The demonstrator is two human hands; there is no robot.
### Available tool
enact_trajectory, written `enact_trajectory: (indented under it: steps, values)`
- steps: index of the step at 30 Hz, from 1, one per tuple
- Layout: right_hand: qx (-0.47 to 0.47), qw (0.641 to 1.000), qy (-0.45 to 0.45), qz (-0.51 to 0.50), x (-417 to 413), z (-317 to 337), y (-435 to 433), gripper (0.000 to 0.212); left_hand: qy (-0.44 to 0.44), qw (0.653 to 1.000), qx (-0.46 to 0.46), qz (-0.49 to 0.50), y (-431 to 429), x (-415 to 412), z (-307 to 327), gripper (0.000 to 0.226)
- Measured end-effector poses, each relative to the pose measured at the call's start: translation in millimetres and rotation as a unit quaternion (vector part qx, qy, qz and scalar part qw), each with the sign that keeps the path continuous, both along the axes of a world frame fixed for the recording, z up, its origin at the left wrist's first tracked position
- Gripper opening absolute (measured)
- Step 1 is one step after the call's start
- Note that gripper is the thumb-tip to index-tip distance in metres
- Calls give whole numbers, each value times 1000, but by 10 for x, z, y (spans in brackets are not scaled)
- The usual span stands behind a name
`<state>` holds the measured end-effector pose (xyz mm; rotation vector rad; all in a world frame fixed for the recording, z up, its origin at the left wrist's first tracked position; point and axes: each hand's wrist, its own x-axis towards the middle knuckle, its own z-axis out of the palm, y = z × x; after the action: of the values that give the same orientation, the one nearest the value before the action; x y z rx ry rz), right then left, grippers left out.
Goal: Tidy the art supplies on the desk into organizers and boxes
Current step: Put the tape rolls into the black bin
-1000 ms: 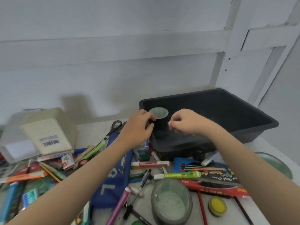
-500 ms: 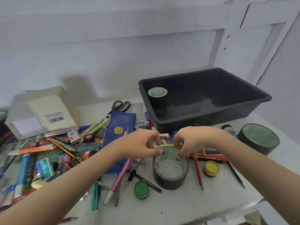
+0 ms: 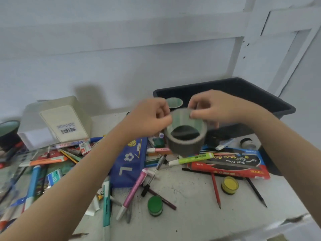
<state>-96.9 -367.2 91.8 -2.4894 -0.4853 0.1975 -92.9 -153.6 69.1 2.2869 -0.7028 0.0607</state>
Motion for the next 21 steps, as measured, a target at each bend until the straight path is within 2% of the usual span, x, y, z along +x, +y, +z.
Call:
enact_trajectory:
  steps: [3,7,10,13,21]
  values:
    - [61,994,-59,-65,208,24,-38,15,-41,997,-24,57,-135,237,77,14]
    - [113,985,-20,-125,458,-115,-94,33,-20,992,-39,115,-307,601,-50,8]
    - [134,977,48,-157,572,-332,-109,46,-26,989,36,144,-384,823,-220,7]
    - [161,966,85,-183,663,-550,-86,45,-34,982,102,155,-456,948,-384,7]
    - [102,961,136,-217,775,-802,-24,42,-95,954,240,151,-680,1082,-574,6]
